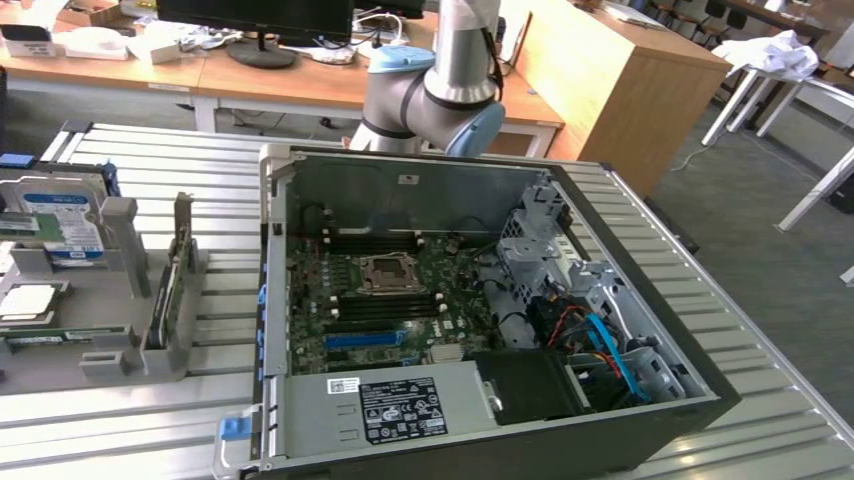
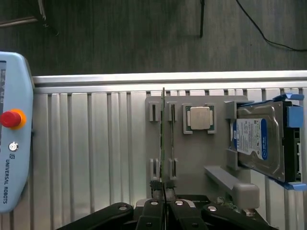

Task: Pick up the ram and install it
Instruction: 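Pick up the ram and move it above insertion slot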

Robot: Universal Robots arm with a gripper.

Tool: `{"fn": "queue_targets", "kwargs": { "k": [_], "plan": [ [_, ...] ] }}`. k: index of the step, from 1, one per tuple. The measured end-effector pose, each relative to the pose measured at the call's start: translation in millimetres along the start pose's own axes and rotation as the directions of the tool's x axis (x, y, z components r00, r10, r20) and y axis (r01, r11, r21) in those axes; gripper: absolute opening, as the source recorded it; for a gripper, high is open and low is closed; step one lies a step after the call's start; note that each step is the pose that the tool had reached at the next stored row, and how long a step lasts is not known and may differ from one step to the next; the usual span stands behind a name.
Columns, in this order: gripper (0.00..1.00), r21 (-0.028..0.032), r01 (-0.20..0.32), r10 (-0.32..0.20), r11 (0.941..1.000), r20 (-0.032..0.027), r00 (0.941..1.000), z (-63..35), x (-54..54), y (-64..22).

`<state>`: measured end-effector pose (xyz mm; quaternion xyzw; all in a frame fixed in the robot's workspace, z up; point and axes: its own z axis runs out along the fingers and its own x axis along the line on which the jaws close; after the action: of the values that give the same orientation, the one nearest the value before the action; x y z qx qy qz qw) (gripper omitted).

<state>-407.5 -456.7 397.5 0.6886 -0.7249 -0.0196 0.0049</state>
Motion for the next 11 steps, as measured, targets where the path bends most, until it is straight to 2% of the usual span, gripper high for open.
{"fn": "queue_targets", "kwargs": {
  "k": [6,11],
  "plan": [
    [0.12,0.0,0.0,0.0,1.0,0.0,1.0,-16.6,-0.3,0.6],
    [0.12,0.0001,0.0,0.0,1.0,0.0001,1.0,-19.0,-0.4,0.7]
  ]
}}
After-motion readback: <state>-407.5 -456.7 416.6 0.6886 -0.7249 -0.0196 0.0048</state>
